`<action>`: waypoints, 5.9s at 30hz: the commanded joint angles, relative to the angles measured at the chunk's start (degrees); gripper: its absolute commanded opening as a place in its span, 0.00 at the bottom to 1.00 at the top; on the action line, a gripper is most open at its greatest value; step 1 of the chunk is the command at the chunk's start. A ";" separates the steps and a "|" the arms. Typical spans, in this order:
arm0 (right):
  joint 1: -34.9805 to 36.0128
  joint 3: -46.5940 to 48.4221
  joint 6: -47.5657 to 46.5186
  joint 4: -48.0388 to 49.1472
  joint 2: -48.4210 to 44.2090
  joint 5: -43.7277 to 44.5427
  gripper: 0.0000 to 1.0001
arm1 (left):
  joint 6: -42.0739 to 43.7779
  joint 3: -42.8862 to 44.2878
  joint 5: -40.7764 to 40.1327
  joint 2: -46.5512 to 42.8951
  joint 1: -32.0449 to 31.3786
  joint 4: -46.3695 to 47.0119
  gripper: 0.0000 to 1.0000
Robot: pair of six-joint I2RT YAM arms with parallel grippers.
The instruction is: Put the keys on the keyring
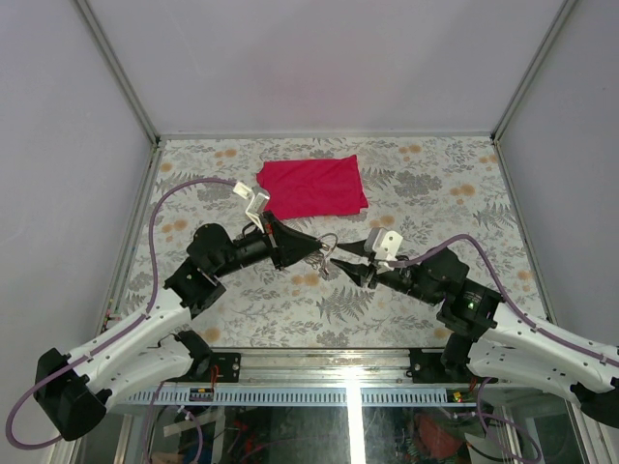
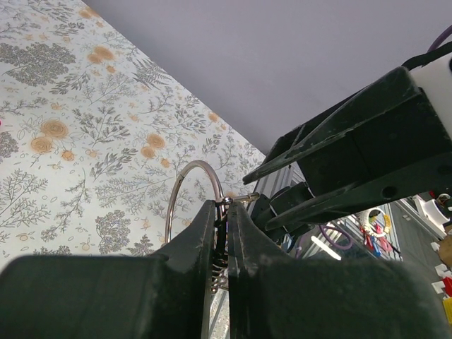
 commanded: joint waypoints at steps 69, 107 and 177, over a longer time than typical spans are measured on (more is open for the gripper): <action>-9.38 50.10 9.28 -48.57 27.63 -16.32 0.00 | 38.77 9.99 -13.51 -9.34 -5.83 -16.11 0.69; -12.59 52.09 17.36 -47.84 27.40 -32.93 0.00 | 75.29 10.53 -38.19 -6.68 -28.71 -14.30 0.51; -12.60 45.71 18.23 -41.33 23.11 -32.02 0.00 | 76.38 13.48 -44.57 -4.75 -32.66 -17.74 0.14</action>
